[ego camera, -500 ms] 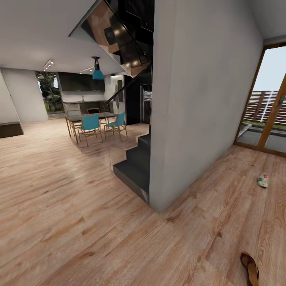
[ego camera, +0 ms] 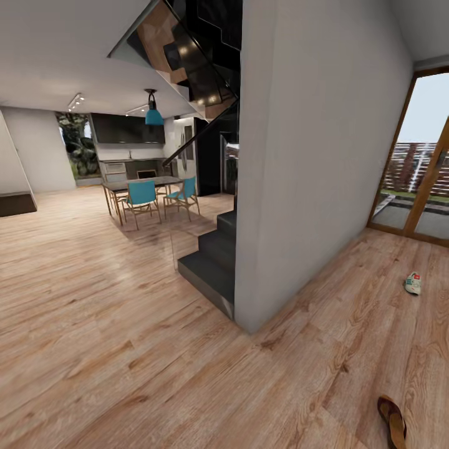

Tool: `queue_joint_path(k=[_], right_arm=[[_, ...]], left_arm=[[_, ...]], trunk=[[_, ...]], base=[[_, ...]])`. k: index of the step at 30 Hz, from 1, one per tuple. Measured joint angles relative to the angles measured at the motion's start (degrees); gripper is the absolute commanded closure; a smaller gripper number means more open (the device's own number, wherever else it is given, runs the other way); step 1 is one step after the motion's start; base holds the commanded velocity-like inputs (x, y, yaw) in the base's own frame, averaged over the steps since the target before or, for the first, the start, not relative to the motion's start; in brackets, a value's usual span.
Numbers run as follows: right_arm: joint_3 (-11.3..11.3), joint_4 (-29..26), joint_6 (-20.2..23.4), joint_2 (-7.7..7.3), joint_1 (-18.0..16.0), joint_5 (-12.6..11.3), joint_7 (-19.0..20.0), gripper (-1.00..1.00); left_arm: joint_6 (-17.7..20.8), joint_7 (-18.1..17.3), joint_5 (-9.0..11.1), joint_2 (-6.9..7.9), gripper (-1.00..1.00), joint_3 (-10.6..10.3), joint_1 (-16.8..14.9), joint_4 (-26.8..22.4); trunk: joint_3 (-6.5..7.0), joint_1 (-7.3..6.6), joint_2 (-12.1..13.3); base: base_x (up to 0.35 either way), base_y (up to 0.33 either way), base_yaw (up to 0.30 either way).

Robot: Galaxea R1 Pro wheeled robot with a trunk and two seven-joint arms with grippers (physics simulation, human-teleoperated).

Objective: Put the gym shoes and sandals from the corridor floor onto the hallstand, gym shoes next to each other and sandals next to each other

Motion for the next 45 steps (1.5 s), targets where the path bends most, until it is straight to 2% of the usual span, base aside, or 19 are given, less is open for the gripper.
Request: queue_joint_path(k=[6,15,21,32,43,44,45], right_arm=[[-0.06,-1.13,-0.10,-0.53,-0.66,0.02,-0.01,-1.00],[-0.41,-4.07,-2.54,-3.39,-0.91,-0.15,-0.12,-1.00],[-0.54,-6.05,-4.36,-5.28,-0.93,-0.22,-0.13,-1.00],[-0.57,-9.60,-7.90,-5.67,-0.94,-0.25,-0.08,-1.00],[-0.51,-13.17,-11.42,-5.69,-0.93,-0.17,-0.08,-1.00],[-0.51,-16.66,-15.83,-5.69,-0.90,-0.20,-0.10,-1.00],[-0.51,-25.84,-15.98,-5.69,-0.91,-0.20,-0.10,-1.00]], left_arm=[[0.02,-0.09,0.05,0.97,-1.00,0.13,-0.69,-1.87],[-0.25,-0.17,0.01,2.59,-1.00,0.11,-3.50,-4.92],[-1.79,-0.20,0.01,3.12,-1.00,0.11,-5.18,-6.93],[-5.15,-0.45,-0.37,2.51,-1.00,-0.26,-8.72,-10.57],[-8.69,-0.49,-0.58,2.51,-1.00,-0.52,-12.36,-14.14],[-9.98,-0.49,-0.60,2.54,-1.00,-0.57,-13.23,-17.91],[-10.02,-0.50,-0.60,2.54,-1.00,-0.59,-13.39,-21.41]], trunk=[[0.00,0.00,0.00],[0.02,-0.03,0.00],[0.02,-0.03,0.00],[0.02,-0.03,0.00],[0.02,-0.03,0.00],[0.00,-0.03,0.00],[0.02,-0.03,0.00]], base=[[0.004,0.000,0.000],[0.193,0.000,0.000],[0.310,0.000,0.000],[0.332,0.000,0.000],[0.338,0.000,-0.062],[0.339,0.000,-0.223],[0.339,0.000,-0.268]])
